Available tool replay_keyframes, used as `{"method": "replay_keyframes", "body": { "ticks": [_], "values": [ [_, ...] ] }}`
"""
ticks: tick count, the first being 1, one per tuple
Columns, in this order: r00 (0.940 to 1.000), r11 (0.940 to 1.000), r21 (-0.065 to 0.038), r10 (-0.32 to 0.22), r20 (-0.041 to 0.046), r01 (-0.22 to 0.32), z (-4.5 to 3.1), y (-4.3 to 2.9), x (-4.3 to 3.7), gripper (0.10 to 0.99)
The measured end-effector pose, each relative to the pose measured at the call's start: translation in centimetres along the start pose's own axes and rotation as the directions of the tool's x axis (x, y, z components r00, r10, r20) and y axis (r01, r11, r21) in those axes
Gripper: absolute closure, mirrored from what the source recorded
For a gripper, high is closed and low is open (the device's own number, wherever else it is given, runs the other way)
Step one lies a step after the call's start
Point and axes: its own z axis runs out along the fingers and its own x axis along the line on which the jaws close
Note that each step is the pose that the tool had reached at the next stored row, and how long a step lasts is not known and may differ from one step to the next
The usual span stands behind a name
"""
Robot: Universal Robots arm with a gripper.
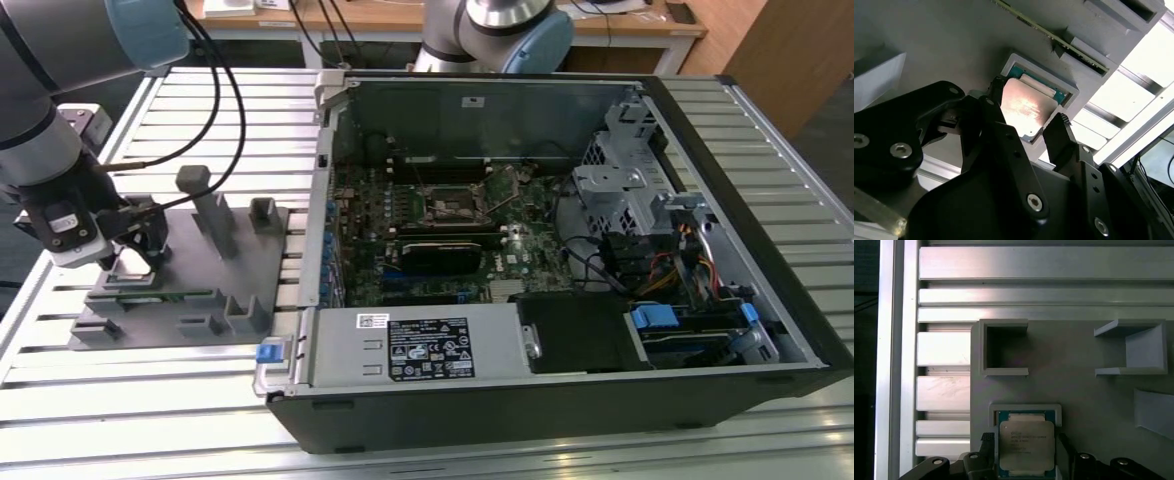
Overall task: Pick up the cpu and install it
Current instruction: 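Pick up the cpu and move it towards the insertion slot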
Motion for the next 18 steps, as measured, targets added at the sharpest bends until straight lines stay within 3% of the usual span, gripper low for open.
{"method": "replay_keyframes", "body": {
  "ticks": [3,4,9,18],
  "values": [
    [1.0,1.0,0.0,0.0,-0.0001,0.0,0.0,0.0,0.0,0.498],
    [1.0,1.0,0.0,0.0,0.0,0.0,0.01,0.0,0.0,0.561],
    [1.0,1.0,-0.001,0.0,0.0005,0.0,-0.07,0.01,0.0,0.561],
    [1.0,1.0,-0.002,0.0,0.0002,0.0,-1.7,0.1,0.0,0.561]
  ]
}}
